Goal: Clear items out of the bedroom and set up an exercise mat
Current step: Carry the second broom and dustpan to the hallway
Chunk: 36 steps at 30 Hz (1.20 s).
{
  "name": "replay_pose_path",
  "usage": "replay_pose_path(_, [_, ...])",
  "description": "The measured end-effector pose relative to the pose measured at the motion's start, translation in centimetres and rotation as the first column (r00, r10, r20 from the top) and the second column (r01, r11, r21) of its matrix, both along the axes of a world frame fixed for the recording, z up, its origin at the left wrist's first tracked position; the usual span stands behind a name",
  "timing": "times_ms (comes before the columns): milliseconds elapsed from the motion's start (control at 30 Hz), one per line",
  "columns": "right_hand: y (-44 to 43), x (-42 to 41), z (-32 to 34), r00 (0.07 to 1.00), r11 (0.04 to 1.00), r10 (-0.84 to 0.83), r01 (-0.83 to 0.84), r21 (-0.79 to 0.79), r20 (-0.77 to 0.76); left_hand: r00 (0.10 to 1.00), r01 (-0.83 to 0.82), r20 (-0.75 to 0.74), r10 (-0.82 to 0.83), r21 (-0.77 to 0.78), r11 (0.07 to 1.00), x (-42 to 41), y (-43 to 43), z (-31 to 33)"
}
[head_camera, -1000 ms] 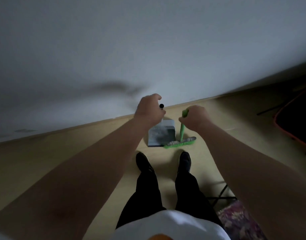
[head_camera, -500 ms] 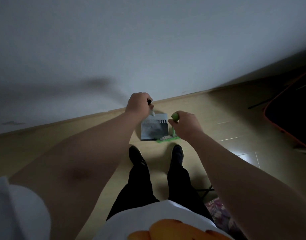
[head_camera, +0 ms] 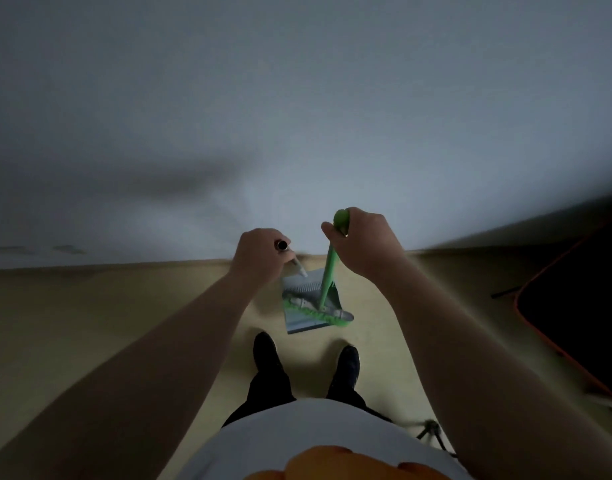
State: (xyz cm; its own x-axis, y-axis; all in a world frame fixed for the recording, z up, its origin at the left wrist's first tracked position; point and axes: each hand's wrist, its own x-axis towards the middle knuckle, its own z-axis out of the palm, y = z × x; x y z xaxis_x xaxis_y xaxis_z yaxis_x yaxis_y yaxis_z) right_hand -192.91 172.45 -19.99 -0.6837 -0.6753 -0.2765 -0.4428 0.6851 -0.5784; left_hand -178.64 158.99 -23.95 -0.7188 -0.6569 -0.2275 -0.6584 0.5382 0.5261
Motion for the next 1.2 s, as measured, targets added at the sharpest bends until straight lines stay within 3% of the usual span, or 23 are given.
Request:
replay_pose_path(433, [-2.3, 3.4, 9.9, 0.970, 0.949, 0.183, -0.217, -0.228, -0.158, 0.921, -0.310, -0.276, 0.276, -0.088, 0.947, 6.8, 0.4, 10.2])
replay_pose_path(800, [-6.7, 12.8, 17.2, 0.930, 0.751, 0.217, -0.352, -0.559, -0.295, 0.684, -0.595, -0.593, 0.424, -0.120, 0.794, 16.3, 0.6, 19.1])
replay_pose_path(1067, [-9.9, 23.5, 20.7, 0.892, 0.668, 0.257, -0.442, -0.599, -0.372, 0.502, -0.704, -0.728, 0.466, -0.031, 0.710, 26.6, -0.2, 21.6])
replay_pose_path(1200, [-11.3, 29.6, 21.0, 0.874, 0.644, 0.330, -0.485, -0.591, -0.357, 0.460, -0.738, -0.747, 0.479, -0.021, 0.675, 32.8, -0.2, 21.5])
